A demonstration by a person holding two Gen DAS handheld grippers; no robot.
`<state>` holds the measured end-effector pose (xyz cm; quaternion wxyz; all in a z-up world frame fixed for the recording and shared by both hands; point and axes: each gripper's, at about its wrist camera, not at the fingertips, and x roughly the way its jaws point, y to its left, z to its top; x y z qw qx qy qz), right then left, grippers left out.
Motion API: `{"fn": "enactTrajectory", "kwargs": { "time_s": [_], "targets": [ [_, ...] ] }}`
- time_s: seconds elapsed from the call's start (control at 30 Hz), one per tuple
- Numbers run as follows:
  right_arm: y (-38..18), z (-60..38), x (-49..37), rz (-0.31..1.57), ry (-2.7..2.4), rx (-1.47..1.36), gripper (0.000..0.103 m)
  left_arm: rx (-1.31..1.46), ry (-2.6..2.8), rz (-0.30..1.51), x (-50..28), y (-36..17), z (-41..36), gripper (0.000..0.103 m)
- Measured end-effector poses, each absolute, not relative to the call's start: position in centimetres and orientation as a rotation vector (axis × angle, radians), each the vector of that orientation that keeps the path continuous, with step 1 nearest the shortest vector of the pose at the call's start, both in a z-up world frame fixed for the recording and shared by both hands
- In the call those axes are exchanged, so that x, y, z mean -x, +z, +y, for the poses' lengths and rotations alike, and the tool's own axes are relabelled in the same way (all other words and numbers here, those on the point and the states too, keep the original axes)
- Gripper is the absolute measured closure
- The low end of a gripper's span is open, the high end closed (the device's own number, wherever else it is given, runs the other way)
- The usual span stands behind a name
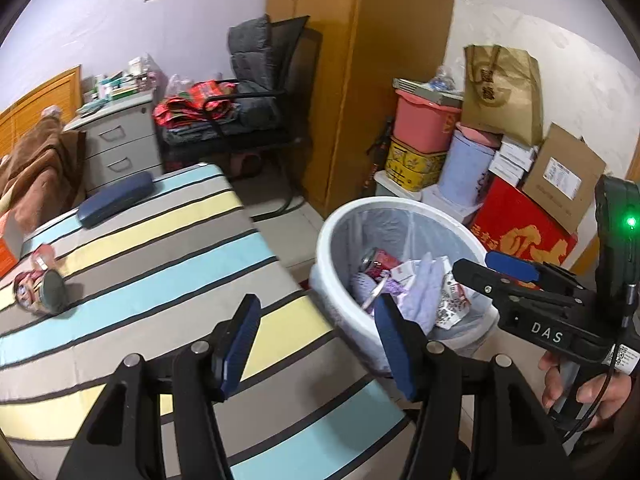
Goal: Collect trash
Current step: 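Move both tools back over the table toward the red can and lidded cup, then grasp the red cartoon can with left tool while right tool grasps the red-lidded clear cup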
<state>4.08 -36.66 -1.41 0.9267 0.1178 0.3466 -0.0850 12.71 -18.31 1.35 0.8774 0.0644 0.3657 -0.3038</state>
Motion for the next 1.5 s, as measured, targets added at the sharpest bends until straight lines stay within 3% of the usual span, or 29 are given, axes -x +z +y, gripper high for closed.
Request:
{"fn": "enactTrajectory", "kwargs": {
  "time_s": [1.0,1.5],
  "targets": [
    [0.3,-25.4,-12.5,0.691,0.141,-0.124,0.041,0.102,-0.217,0.751,-17.9,0.8,1.5,0.033],
    [-0.6,-21.9,-19.5,0.744,0.247,-0.077,0.041,0.242,-0.127,0.792,-25.9,-1.0,5.1,0.03]
  ]
}}
